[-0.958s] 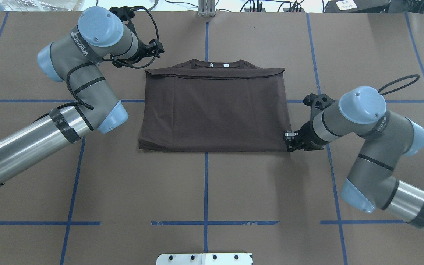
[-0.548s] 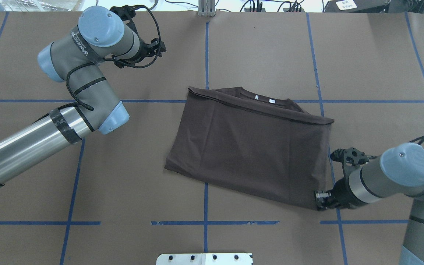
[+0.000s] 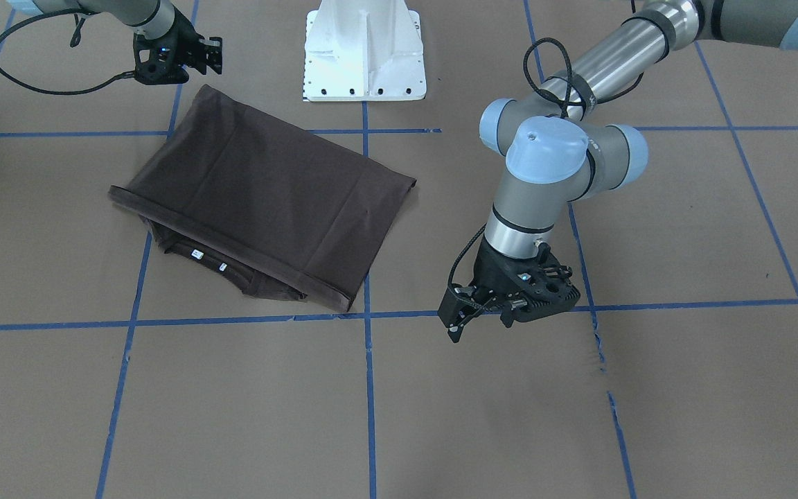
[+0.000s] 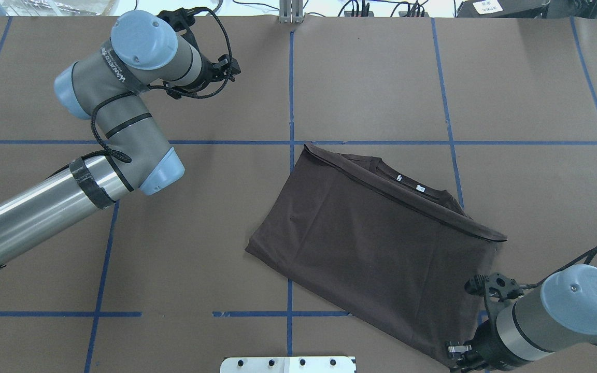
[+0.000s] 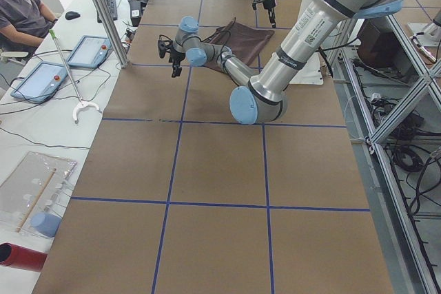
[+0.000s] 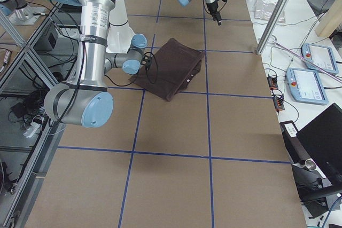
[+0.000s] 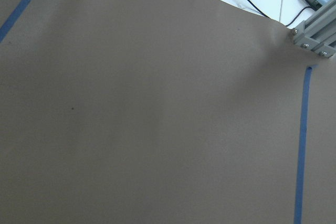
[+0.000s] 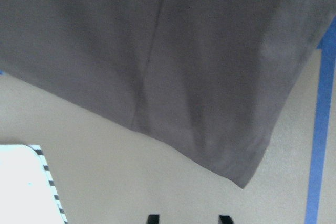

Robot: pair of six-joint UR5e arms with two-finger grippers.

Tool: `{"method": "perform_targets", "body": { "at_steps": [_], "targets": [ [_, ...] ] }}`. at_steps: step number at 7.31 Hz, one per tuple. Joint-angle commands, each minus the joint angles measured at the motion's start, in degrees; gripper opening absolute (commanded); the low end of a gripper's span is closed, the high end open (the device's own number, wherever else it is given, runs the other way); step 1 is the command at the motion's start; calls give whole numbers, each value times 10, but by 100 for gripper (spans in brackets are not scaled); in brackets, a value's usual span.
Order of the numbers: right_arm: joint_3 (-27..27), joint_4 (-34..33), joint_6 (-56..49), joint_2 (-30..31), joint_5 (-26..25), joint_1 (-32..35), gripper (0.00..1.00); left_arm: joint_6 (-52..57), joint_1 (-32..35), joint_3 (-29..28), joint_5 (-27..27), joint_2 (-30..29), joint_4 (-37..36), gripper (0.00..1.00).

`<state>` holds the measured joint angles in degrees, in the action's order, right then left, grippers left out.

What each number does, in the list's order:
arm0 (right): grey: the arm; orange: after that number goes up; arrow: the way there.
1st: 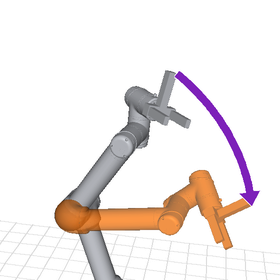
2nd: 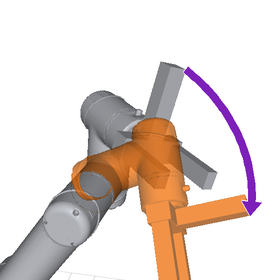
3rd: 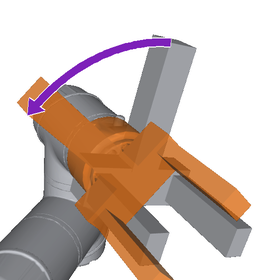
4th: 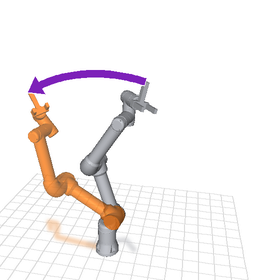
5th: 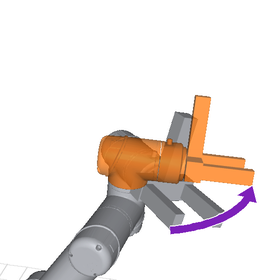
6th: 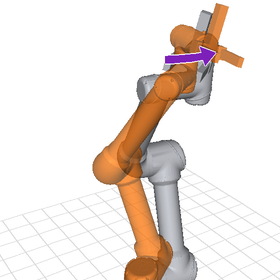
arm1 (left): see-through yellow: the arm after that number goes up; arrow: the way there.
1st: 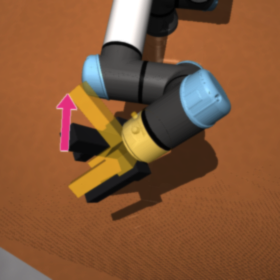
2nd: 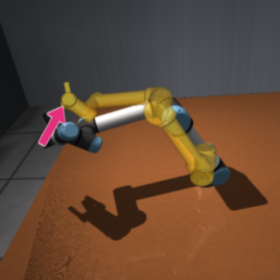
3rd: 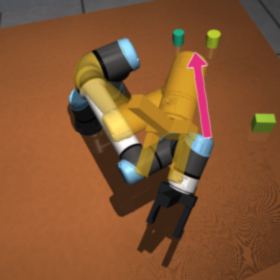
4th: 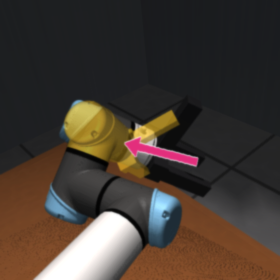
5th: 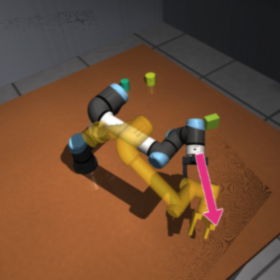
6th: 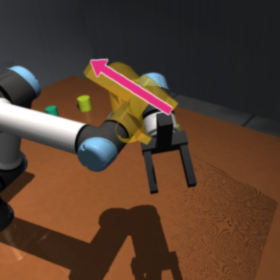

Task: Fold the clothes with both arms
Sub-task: 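Drag the folded shirt toward the robot with the right gripper, rotating it, then grasp the shirt edge with the left gripper while the right gripper holds the collar side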

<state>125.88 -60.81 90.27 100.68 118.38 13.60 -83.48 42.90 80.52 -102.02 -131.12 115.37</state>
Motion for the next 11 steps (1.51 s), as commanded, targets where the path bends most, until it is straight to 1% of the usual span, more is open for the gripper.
{"method": "perform_targets", "body": {
  "at_steps": [1, 2, 3, 4, 6, 7, 8, 9, 10, 11],
  "targets": [
    [-12, 1, 1, -54, -1, 106, 100, -130, -82, 109, -13, 60, -38, 98],
    [-21, -1, 0, -82, 1, 159, 100, -204, -136, 156, -8, 80, -75, 97],
    [-29, -1, -3, -97, 4, 193, 100, -268, -183, 170, -5, 83, -92, 97],
    [-34, -4, -4, -108, 6, 215, 100, -308, -224, 172, 24, 82, -110, 96],
    [-44, -5, -4, -121, 3, 225, 100, -345, -255, 174, 33, 84, -115, 91],
    [-45, -5, -4, -123, 6, 230, 100, -346, -256, 169, 34, 83, -115, 86],
    [-45, -5, -4, -127, 6, 231, 100, -346, -256, 165, 35, 82, -115, 77],
    [-45, -5, -4, -127, 6, 235, 100, -346, -255, 164, 44, 82, -116, 59],
    [-47, -5, -4, -128, 6, 236, 100, -346, -253, 164, 47, 81, -115, 26],
    [-49, -5, -4, -128, 6, 236, 100, -346, -252, 164, 54, 82, -115, 0]
  ]
}}
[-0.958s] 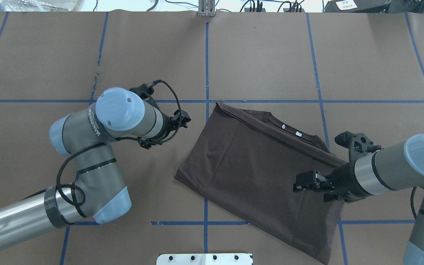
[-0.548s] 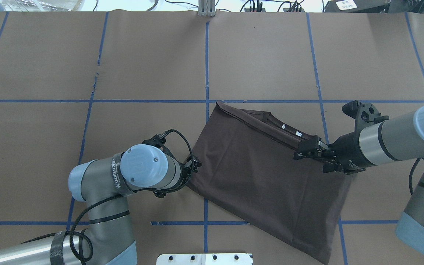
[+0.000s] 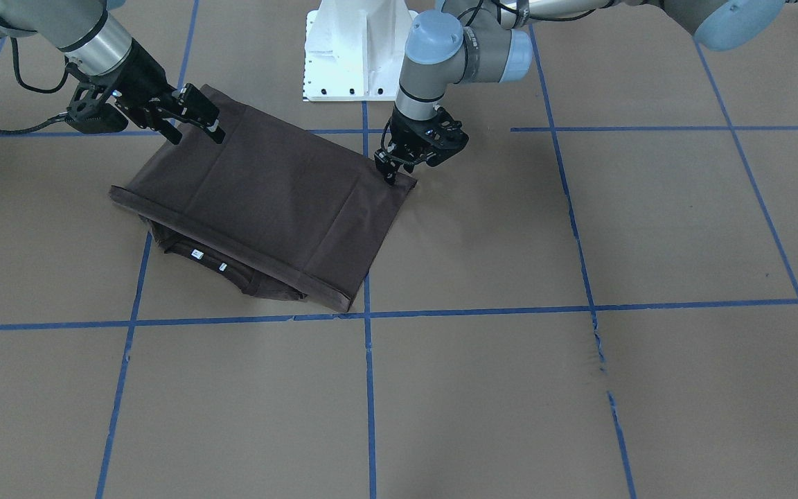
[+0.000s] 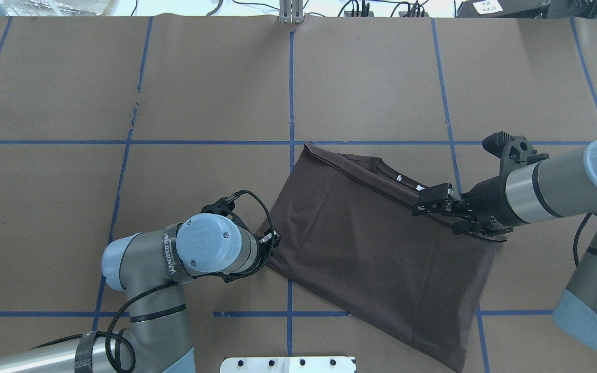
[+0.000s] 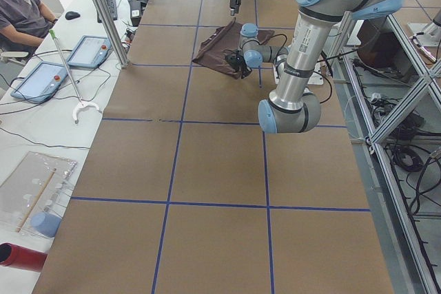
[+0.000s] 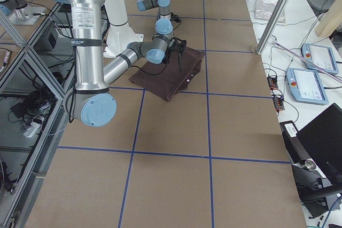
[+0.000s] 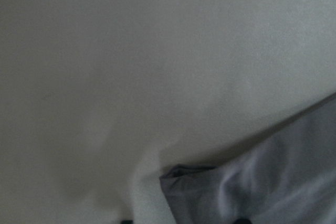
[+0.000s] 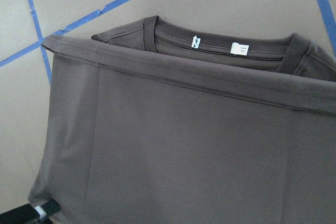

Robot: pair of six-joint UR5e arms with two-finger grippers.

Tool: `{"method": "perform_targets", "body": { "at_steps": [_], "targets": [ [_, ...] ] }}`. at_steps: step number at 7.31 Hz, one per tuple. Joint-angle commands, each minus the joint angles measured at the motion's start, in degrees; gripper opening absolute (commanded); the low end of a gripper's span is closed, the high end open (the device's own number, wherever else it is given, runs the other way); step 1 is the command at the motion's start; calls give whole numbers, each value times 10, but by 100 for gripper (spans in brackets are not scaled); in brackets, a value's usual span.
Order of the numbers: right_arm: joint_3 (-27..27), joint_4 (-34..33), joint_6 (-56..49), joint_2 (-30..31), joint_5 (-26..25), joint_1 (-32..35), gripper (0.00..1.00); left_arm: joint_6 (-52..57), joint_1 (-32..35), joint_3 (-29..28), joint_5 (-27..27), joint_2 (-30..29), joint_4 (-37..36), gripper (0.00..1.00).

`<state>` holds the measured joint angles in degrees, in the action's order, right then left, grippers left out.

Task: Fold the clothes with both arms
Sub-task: 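Grasp the shirt edge with the left gripper while the right gripper holds the collar side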

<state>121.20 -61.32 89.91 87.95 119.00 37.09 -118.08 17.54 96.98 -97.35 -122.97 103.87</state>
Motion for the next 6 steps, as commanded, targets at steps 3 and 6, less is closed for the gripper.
{"method": "perform_targets", "body": {
  "at_steps": [3, 6],
  "targets": [
    [-18, 4, 0, -2, 1, 1, 100, 11, 30, 7, 5, 1, -12, 0],
    [-25, 5, 0, -3, 0, 1, 100, 109, 112, -10, 3, 0, -34, 0]
  ]
}}
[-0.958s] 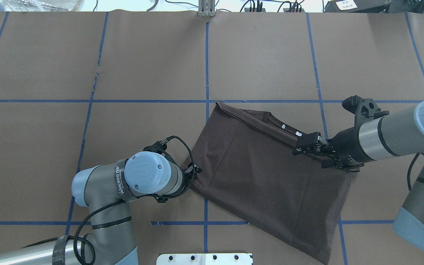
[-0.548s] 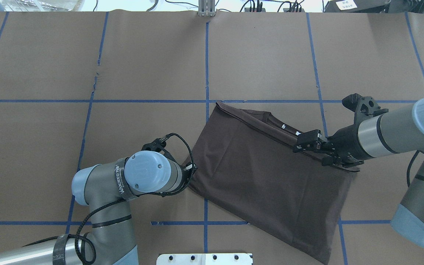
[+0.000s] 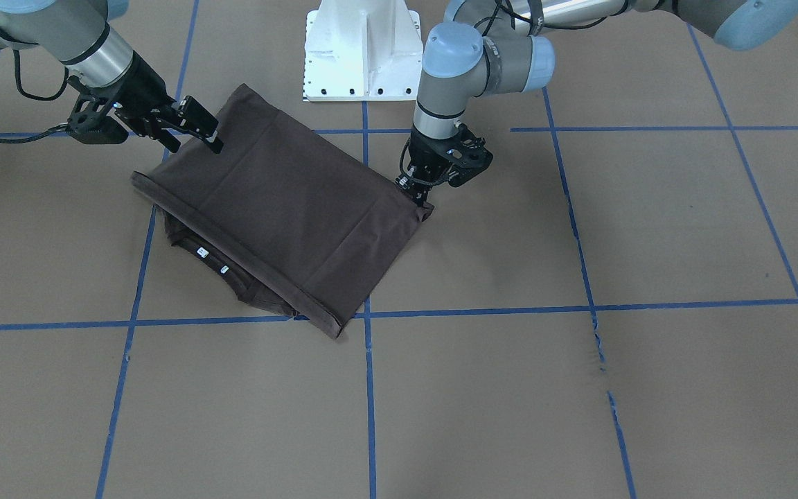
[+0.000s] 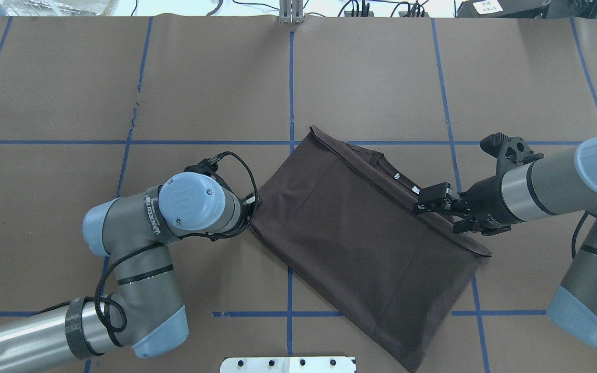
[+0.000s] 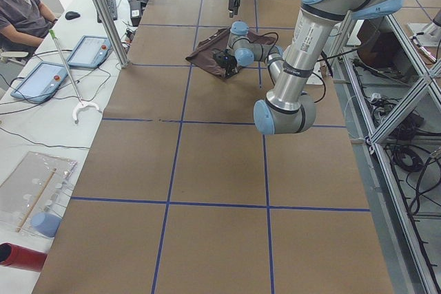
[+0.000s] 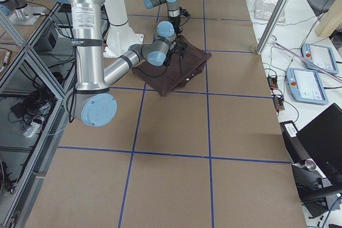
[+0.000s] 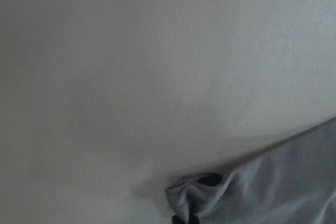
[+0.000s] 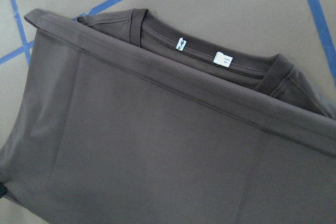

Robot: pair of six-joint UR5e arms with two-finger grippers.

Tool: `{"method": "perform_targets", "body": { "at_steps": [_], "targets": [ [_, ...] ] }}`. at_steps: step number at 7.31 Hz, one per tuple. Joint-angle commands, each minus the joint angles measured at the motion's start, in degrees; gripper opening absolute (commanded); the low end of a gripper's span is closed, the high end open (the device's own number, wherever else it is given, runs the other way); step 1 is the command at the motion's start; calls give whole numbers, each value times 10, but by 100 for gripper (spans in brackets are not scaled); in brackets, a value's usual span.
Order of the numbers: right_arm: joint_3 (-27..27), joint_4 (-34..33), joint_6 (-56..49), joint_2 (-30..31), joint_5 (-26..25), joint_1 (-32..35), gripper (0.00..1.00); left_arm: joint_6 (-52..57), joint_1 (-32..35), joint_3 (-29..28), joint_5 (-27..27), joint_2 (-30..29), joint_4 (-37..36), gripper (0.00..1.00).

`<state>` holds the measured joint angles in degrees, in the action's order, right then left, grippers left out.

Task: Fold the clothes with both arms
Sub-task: 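Fold the shirt over lengthwise with the left gripper while the right gripper releases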

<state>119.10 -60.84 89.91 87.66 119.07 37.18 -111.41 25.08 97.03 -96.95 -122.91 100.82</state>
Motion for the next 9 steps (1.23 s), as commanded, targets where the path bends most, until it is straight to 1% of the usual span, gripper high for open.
{"method": "perform_targets", "body": {
  "at_steps": [1, 2, 3, 5, 6, 7, 8, 9],
  "targets": [
    [-5, 0, 0, 1, -2, 0, 100, 81, 68, -38, 0, -5, 3, 0],
    [-12, 0, 0, 1, -8, 0, 100, 142, 102, -67, 3, -28, 6, 0],
    [-21, 0, 0, 0, -8, -1, 100, 196, 129, -122, 4, -70, 17, 0],
    [-23, 0, -1, 0, -9, -1, 100, 248, 163, -314, 4, -167, 138, 0],
    [-23, 0, -1, -6, -9, -2, 100, 268, 172, -376, 9, -184, 213, 0],
    [-22, 0, 0, -11, -8, -1, 100, 294, 174, -441, 31, -209, 277, 0],
    [-25, -1, 0, -13, -9, -1, 100, 305, 174, -487, 46, -221, 314, 0],
    [-32, 0, -1, -15, -9, -2, 100, 323, 174, -489, 50, -220, 321, 0]
  ]
}}
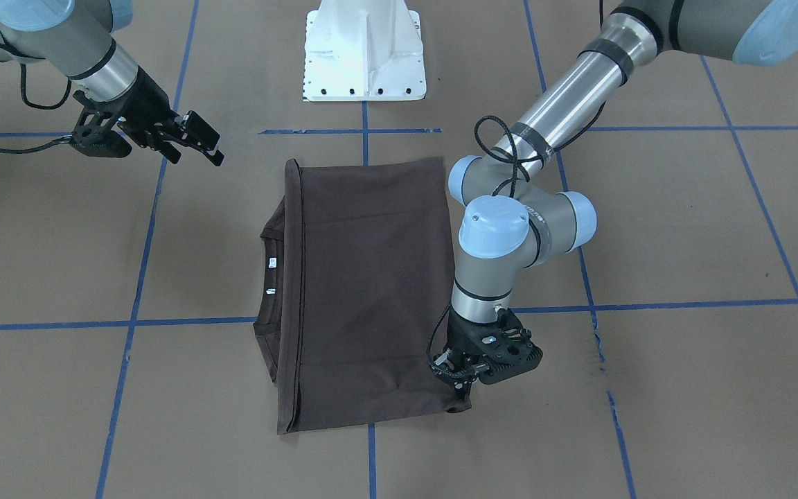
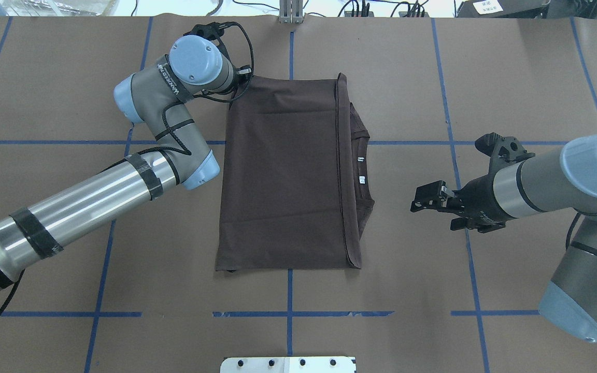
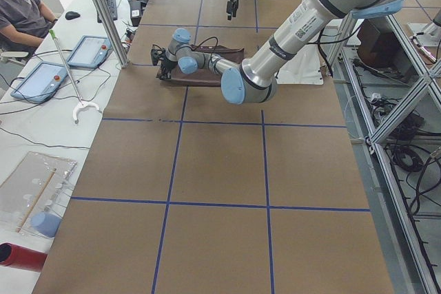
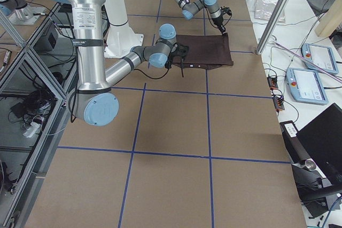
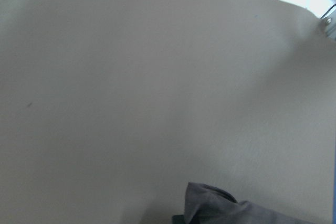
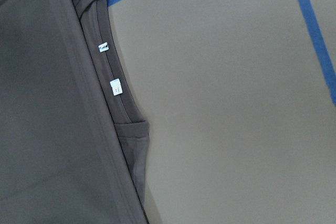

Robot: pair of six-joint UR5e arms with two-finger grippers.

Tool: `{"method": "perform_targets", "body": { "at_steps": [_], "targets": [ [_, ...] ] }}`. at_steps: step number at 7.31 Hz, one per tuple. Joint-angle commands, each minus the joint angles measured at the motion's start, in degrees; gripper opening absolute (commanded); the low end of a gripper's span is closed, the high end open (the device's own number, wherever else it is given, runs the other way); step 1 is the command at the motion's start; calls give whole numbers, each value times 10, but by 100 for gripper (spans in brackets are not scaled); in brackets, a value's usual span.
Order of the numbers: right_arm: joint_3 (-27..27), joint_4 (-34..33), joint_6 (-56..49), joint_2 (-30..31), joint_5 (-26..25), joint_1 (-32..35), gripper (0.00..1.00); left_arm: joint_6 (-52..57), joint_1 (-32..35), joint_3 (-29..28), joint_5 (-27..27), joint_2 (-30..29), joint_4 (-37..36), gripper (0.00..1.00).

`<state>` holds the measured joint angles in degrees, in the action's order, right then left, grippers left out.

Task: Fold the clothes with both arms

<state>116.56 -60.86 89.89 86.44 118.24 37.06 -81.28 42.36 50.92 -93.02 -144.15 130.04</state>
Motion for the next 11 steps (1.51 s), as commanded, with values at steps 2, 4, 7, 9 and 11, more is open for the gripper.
{"method": "perform_targets", "body": {
  "at_steps": [2, 4, 7, 9, 11],
  "targets": [
    [-16, -7, -12, -28, 2, -1, 100, 83, 3, -28, 27, -8, 38, 100],
    [-37, -20, -78, -35, 1, 6, 100, 145, 48, -5, -48, -8, 23, 100],
    [-59, -310, -170, -212, -62, -29, 100, 155, 53, 229, -103, 89, -150, 100],
    [-121, -337, -186, -273, -138, -93, 100, 157, 51, 384, -147, 130, -270, 100],
    [-160, -341, -180, -295, -139, -128, 100, 147, 21, 438, -159, 151, -283, 100]
  ]
}}
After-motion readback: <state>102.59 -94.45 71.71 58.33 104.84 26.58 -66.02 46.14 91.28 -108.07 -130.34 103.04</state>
